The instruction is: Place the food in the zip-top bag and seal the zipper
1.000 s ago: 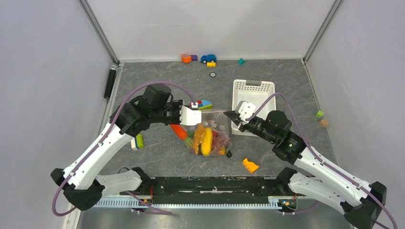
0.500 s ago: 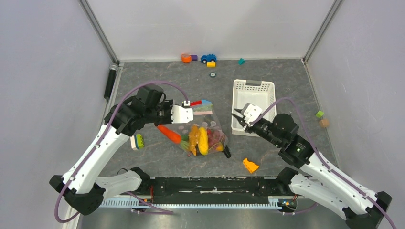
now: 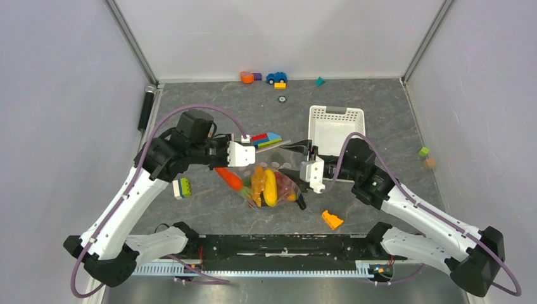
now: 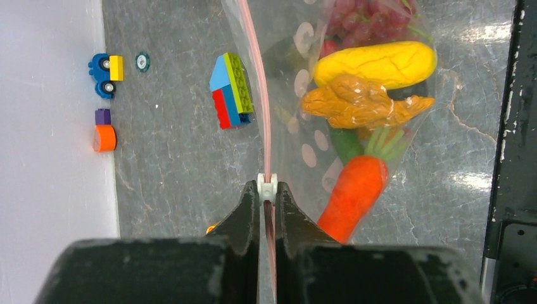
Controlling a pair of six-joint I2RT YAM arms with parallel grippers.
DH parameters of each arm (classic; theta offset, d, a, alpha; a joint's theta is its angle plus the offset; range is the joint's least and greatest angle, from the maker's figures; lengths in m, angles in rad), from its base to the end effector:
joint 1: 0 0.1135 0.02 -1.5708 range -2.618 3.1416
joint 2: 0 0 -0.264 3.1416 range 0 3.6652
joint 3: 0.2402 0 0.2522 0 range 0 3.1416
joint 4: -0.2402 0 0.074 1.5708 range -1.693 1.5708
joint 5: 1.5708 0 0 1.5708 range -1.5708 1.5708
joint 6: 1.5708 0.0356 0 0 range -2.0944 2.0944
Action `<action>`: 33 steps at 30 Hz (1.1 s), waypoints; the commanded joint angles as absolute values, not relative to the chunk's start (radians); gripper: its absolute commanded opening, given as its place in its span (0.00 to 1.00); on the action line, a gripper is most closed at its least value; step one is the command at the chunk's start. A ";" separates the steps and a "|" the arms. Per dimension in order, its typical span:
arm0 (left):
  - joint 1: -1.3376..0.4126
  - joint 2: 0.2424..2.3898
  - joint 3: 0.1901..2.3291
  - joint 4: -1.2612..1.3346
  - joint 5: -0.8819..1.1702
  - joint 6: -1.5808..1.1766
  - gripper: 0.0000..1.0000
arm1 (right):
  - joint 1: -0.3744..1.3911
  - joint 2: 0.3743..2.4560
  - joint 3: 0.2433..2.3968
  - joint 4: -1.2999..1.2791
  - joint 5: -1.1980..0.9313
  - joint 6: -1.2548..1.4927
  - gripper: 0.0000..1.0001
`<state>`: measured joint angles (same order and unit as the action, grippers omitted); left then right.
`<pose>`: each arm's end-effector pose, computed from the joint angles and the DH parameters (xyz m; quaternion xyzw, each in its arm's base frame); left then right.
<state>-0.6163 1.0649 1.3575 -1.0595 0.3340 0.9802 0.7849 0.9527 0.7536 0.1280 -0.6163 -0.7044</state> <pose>0.1457 -0.1175 0.3978 0.6953 0.5868 -0.0806 0.4071 0.1424 0.1713 0.3317 -0.6246 0.3727 0.2479 0.6400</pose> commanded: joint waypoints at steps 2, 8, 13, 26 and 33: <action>-0.613 1.068 1.393 -1.023 0.397 0.965 0.02 | 0.798 0.917 0.775 0.250 -0.716 -0.866 0.72; -0.614 1.078 1.398 -1.029 0.428 0.976 0.02 | 0.803 1.026 0.857 0.247 -0.785 -0.864 0.73; -0.614 1.077 1.415 -1.052 0.446 0.983 0.02 | 0.805 1.146 0.962 0.178 -0.768 -0.861 0.71; -0.614 1.076 1.445 -1.070 0.464 0.999 0.02 | 0.816 1.188 1.003 0.052 -0.653 -0.942 0.00; -0.614 1.068 1.445 -1.093 0.422 1.012 0.02 | 0.818 1.124 0.956 0.076 -0.442 -0.935 0.00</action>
<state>-0.6163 1.0817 1.3979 -1.0710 0.4240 0.9813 0.8253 1.1805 0.9630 0.0650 -0.6197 -0.9321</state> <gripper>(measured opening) 0.073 0.014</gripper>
